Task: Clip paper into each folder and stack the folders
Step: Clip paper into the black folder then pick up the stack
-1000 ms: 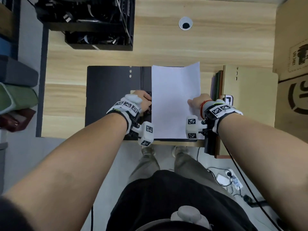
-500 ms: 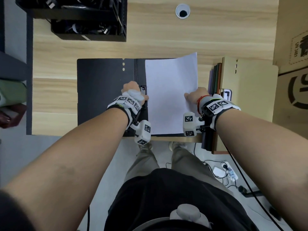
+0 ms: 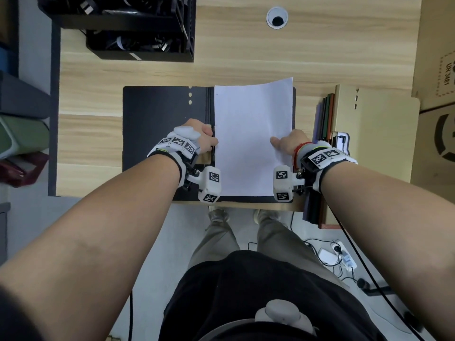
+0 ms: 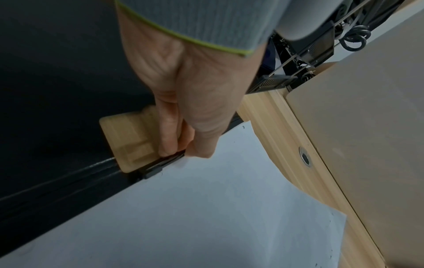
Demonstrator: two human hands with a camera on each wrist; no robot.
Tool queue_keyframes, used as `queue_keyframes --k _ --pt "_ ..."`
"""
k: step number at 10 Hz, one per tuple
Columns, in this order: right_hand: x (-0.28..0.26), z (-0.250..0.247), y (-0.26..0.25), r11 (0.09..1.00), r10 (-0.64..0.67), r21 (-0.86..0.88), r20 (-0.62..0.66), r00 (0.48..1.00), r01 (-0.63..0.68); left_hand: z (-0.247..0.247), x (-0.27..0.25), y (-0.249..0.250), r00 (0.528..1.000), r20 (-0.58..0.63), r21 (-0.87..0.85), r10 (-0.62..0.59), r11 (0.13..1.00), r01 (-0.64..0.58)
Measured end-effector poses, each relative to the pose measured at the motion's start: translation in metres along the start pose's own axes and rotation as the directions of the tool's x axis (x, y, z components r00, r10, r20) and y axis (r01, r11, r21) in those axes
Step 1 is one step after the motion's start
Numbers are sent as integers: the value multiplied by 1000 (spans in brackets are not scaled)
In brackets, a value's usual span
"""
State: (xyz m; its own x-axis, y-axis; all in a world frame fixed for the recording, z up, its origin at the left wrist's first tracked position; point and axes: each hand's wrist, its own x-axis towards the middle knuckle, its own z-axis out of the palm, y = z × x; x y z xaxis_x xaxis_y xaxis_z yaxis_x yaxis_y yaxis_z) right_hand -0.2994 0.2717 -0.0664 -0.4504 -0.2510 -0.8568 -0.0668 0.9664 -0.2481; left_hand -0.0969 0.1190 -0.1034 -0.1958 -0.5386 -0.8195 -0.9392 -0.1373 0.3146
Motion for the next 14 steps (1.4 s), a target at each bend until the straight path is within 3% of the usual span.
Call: queue_keyframes --k 2,6,9,14 --pt "0 -2 3 1000 15 4 -17 1000 -15 7 3 -3 998 -26 -97 61 993 -64" --pt "1 -1 7 1000 7 -12 0 1000 -7 -3 -13 8 1000 2 -30 10 999 -10" --pt "4 0 8 1000 -11 19 -11 1000 11 -3 -22 20 997 -69 129 16 992 -7" --pt "11 -2 11 1000 -21 16 -7 1000 22 0 -18 32 997 -69 385 25 923 4"
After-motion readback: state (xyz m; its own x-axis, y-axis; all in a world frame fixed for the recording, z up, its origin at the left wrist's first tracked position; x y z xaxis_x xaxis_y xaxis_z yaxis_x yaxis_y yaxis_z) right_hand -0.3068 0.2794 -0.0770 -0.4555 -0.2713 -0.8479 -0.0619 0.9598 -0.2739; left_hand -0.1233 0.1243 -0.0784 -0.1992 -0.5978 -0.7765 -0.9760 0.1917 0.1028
